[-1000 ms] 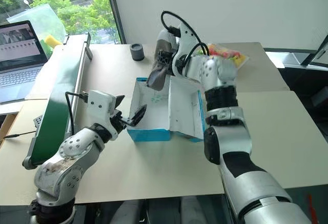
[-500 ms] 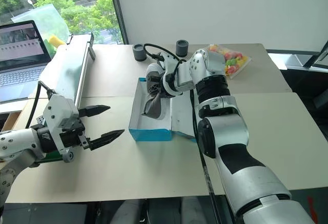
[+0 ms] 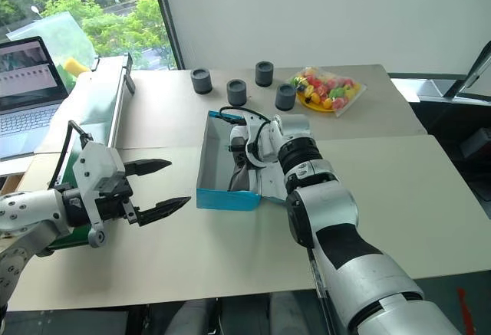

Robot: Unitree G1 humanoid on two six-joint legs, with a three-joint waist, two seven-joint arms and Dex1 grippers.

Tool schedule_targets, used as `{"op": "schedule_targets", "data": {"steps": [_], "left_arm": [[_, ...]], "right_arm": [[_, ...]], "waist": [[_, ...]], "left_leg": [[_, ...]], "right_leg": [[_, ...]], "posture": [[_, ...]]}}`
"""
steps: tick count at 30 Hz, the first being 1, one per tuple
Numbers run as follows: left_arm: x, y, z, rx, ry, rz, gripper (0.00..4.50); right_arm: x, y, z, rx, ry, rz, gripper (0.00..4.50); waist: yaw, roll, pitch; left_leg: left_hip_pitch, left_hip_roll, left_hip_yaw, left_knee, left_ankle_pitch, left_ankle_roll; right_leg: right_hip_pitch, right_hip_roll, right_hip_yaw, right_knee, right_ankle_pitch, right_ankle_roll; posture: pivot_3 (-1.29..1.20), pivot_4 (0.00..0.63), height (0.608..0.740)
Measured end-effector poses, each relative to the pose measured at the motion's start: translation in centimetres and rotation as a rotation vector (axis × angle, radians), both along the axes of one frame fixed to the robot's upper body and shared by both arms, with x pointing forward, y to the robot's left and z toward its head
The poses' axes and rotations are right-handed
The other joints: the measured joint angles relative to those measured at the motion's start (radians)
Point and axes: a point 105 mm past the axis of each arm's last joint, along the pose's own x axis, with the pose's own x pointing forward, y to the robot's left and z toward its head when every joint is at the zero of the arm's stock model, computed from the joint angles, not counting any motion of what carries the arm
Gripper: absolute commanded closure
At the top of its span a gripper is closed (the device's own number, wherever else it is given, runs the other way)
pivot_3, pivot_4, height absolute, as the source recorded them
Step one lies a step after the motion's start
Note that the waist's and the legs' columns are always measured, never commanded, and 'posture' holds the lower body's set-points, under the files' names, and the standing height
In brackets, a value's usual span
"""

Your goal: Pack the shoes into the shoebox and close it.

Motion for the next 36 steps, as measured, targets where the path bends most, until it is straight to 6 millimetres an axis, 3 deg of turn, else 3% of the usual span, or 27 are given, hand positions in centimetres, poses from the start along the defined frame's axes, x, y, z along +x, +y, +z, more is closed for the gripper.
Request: {"op": "schedule_targets", "data": {"steps": [4,7,11,16,23,30,36], "left_arm": [[0.1,-0.1,-0.1,-0.004,0.0,0.003,0.0],[0.1,-0.1,-0.1,-0.006,0.001,0.005,0.0],[0.1,-0.1,-0.1,-0.007,0.001,0.005,0.0],[0.0,-0.2,-0.1,-0.018,0.006,-0.002,0.0],[0.0,-0.4,0.2,-0.026,-0.002,-0.006,0.0],[0.1,-0.3,0.3,-0.033,-0.002,0.003,0.0],[0.7,0.5,0.4,-0.073,-0.025,0.09,0.0]], "right_arm": [[-0.3,0.7,0.0,0.023,0.014,0.015,1.01],[0.1,1.5,1.7,0.053,-0.025,0.032,1.01],[0.9,2.5,5.6,0.092,-0.144,0.053,1.01],[1.5,3.2,8.3,0.129,-0.258,0.084,1.01],[1.5,3.3,9.0,0.119,-0.299,0.104,1.01],[1.3,2.4,6.2,0.1,-0.244,0.083,1.01],[1.7,1.8,9.3,0.165,-0.404,0.095,1.01]], "waist": [[0.0,0.0,0.0],[0.0,0.0,0.0],[0.001,0.0,0.0],[0.001,0.001,0.0],[0.001,0.001,0.0],[0.0,0.001,0.0],[0.002,0.001,0.0]], "left_leg": [[-0.001,0.0,0.0,0.0,0.0,0.0],[-0.002,0.0,0.0,0.0,0.0,0.0],[-0.002,0.0,-0.001,0.0,0.0,0.0],[-0.002,0.0,-0.001,0.0,0.0,0.0],[-0.002,0.0,-0.001,0.0,0.0,0.0],[-0.002,0.0,-0.001,0.0,0.0,0.0],[-0.002,0.0,-0.002,0.0,0.0,0.0]], "right_leg": [[-0.001,0.0,0.0,0.0,0.0,0.0],[-0.002,0.0,0.0,0.0,0.0,0.0],[-0.001,0.0,0.0,0.0,0.0,0.0],[-0.001,0.0,-0.001,0.0,0.0,0.0],[-0.001,0.0,0.0,0.0,0.0,0.0],[-0.002,0.0,0.0,0.002,0.0,0.0],[-0.002,0.0,-0.001,0.002,0.0,0.0]], "posture": [[0.0,0.15,0.74],[0.0,0.15,0.74],[0.0,0.15,0.74],[0.0,0.15,0.74],[0.0,0.15,0.74],[0.0,0.15,0.74],[0.0,0.15,0.74]]}}
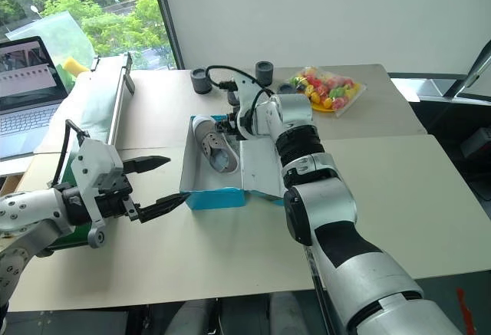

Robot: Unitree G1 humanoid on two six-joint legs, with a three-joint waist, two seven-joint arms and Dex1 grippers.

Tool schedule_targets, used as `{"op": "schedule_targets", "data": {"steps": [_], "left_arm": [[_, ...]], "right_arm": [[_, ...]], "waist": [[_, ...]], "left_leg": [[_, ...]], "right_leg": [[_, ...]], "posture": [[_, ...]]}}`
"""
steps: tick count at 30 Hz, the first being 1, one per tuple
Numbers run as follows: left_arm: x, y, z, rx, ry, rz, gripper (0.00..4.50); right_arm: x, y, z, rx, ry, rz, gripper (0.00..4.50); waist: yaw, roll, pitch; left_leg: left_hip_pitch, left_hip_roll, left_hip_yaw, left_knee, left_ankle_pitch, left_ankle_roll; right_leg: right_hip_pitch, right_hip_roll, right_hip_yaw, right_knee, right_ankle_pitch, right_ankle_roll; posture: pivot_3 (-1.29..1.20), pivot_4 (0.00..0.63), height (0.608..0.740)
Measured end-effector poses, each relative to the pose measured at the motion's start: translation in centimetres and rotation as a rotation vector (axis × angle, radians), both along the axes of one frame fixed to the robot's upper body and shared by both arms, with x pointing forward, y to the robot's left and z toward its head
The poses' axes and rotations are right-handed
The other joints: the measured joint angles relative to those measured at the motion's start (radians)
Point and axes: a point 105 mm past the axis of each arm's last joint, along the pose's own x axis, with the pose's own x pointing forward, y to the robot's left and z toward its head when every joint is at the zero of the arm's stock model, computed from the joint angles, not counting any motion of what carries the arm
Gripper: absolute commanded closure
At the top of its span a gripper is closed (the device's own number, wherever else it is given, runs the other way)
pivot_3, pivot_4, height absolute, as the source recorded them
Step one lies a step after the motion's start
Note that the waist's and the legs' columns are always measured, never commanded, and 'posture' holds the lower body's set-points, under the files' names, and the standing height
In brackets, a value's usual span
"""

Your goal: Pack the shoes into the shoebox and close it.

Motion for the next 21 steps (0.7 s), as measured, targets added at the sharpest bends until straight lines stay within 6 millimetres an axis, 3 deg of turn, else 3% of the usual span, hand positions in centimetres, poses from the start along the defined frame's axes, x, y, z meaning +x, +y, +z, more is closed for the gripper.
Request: {"op": "schedule_targets", "data": {"steps": [2,5,8,10,14,16,21], "left_arm": [[1.0,1.1,0.1,-0.046,-0.036,0.116,0.0],[3.0,4.2,0.1,-0.132,-0.12,0.427,0.0],[3.9,7.6,0.0,-0.225,-0.189,0.748,0.0],[3.6,9.9,-0.2,-0.272,-0.212,0.934,0.0],[2.6,11.7,-0.9,-0.272,-0.216,1.053,0.0],[2.1,12.8,-1.9,-0.243,-0.188,1.09,0.0],[1.7,14.0,-2.7,-0.203,-0.149,1.098,0.0]], "right_arm": [[-0.3,-0.1,1.5,0.053,-0.099,0.033,1.01],[-1.9,-1.1,3.4,0.155,-0.264,0.102,1.01],[-4.5,-2.8,3.4,0.196,-0.369,0.182,1.01],[-7.3,-3.4,2.4,0.188,-0.414,0.299,1.01],[-12.3,-3.7,-1.2,-0.008,-0.457,0.523,1.01],[-13.1,-3.2,-3.3,-0.042,-0.434,0.561,1.01],[-13.8,-1.5,-3.2,-0.1,-0.577,0.62,1.01]], "waist": [[0.002,0.0,0.0],[0.008,0.0,0.0],[0.025,-0.001,-0.001],[0.029,-0.001,-0.001],[0.026,-0.001,-0.001],[0.019,-0.002,-0.001],[0.025,-0.002,-0.001]], "left_leg": [[0.0,0.0,-0.001,0.0,0.0,0.0],[0.0,0.0,-0.002,0.0,0.0,0.0],[-0.002,0.0,-0.004,0.001,0.0,0.0],[-0.002,0.0,-0.004,0.001,-0.001,0.0],[0.001,0.0,-0.003,0.001,-0.001,0.0],[0.005,0.0,-0.001,0.001,-0.001,0.0],[0.008,0.0,0.001,0.002,0.0,-0.001]], "right_leg": [[0.0,0.0,0.0,0.0,0.0,0.0],[0.0,-0.001,0.0,0.001,0.0,0.0],[0.0,-0.001,-0.001,0.001,0.0,0.001],[0.0,-0.002,-0.001,0.001,0.0,0.001],[0.001,-0.001,0.0,-0.002,0.0,0.001],[0.002,-0.001,0.002,0.0,0.0,0.0],[0.006,0.0,0.0,0.001,0.0,0.0]], "posture": [[0.0,0.15,0.74],[0.0,0.15,0.74],[0.0,0.15,0.74],[0.0,0.15,0.74],[0.0,0.15,0.74],[0.0,0.15,0.74],[0.0,0.15,0.74]]}}
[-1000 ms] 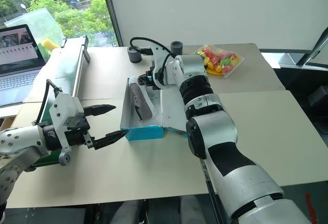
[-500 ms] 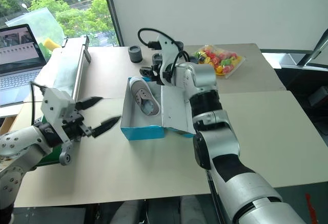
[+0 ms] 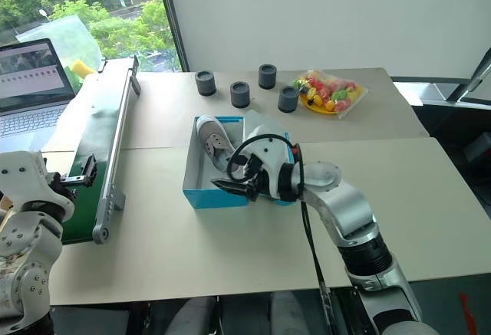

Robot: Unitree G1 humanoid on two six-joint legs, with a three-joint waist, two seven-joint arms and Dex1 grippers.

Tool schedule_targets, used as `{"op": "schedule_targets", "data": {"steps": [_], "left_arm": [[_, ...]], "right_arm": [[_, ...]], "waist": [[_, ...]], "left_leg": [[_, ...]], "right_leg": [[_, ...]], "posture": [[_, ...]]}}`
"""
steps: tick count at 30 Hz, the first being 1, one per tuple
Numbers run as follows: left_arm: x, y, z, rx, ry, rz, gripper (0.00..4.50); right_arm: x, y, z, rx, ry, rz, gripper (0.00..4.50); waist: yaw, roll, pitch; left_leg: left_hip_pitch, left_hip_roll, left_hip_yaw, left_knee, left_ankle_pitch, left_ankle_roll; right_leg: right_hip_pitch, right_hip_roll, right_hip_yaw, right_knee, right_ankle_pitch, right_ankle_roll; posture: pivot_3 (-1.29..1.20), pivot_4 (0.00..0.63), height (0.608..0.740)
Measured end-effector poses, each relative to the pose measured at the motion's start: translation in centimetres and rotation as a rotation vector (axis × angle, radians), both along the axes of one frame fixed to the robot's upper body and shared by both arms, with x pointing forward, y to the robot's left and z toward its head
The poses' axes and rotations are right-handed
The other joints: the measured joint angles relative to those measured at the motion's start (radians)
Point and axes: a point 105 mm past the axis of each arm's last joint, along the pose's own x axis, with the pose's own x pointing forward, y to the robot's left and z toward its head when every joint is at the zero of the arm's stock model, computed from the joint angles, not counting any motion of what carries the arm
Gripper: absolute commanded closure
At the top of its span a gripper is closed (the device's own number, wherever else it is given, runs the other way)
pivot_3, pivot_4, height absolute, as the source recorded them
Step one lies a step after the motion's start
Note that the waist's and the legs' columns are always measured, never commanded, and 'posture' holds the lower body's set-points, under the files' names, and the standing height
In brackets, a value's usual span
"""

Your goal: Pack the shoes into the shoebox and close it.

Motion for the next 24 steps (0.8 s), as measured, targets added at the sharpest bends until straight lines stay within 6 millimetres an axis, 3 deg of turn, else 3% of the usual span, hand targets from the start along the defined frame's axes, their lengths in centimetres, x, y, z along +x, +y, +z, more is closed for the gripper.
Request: {"op": "schedule_targets", "data": {"steps": [12,24], "left_arm": [[-0.7,0.5,0.1,-0.022,-0.013,0.014,0.0],[-0.6,0.6,-1.2,-0.058,0.055,0.02,0.0]], "right_arm": [[0.3,0.8,-1.1,0.013,-0.003,-0.027,1.01],[0.2,0.5,-1.7,0.004,0.013,-0.032,1.01]], "waist": [[0.007,-0.001,0.0],[0.007,-0.001,0.0]], "left_leg": [[-0.002,0.0,-0.004,0.0,0.0,0.0],[-0.002,0.0,-0.004,0.0,0.0,0.0]], "right_leg": [[-0.001,-0.001,0.0,-0.001,0.0,0.0],[-0.001,-0.001,0.0,-0.001,0.0,0.0]], "posture": [[0.0,0.15,0.74],[0.0,0.15,0.74]]}}
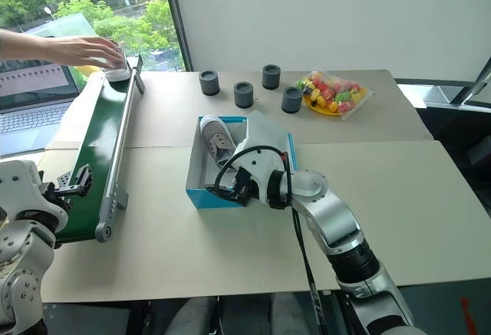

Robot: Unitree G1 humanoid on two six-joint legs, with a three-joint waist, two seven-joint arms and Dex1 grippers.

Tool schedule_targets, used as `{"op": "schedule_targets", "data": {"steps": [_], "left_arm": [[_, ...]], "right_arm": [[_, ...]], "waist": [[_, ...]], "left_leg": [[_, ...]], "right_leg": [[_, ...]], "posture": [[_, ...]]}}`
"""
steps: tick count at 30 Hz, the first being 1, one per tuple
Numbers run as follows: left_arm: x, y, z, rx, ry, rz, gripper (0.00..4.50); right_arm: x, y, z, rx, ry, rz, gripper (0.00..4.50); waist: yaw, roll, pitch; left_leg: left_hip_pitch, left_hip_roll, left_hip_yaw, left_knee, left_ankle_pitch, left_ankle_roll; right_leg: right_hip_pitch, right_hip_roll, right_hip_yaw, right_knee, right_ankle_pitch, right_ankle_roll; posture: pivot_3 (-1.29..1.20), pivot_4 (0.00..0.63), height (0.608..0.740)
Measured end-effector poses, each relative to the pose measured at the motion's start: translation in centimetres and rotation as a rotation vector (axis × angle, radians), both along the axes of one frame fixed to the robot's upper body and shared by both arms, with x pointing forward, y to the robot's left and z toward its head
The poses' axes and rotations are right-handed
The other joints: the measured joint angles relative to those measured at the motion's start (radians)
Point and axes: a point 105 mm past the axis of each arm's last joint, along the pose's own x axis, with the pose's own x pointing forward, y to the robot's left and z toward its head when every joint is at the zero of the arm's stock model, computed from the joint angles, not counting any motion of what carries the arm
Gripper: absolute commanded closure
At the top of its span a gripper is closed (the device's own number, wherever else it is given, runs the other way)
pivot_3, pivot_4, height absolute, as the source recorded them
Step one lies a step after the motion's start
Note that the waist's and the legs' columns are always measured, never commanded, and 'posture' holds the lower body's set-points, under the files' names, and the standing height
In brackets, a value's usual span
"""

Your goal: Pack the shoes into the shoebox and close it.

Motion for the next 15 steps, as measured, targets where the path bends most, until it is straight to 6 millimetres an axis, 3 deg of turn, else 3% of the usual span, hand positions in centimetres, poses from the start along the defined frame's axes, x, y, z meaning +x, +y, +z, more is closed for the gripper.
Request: {"op": "schedule_targets", "data": {"steps": [15], "left_arm": [[0.93,0.68,-0.04,-0.06,0.017,0.01,0.0]], "right_arm": [[0.09,-0.13,-0.1,0.002,-0.005,-0.032,1.01]], "waist": [[-0.001,0.0,0.0]], "left_leg": [[0.0,0.0,0.0,0.0,0.0,0.0]], "right_leg": [[0.0,0.0,0.0,0.0,0.0,0.0]], "posture": [[0.0,0.15,0.74]]}}
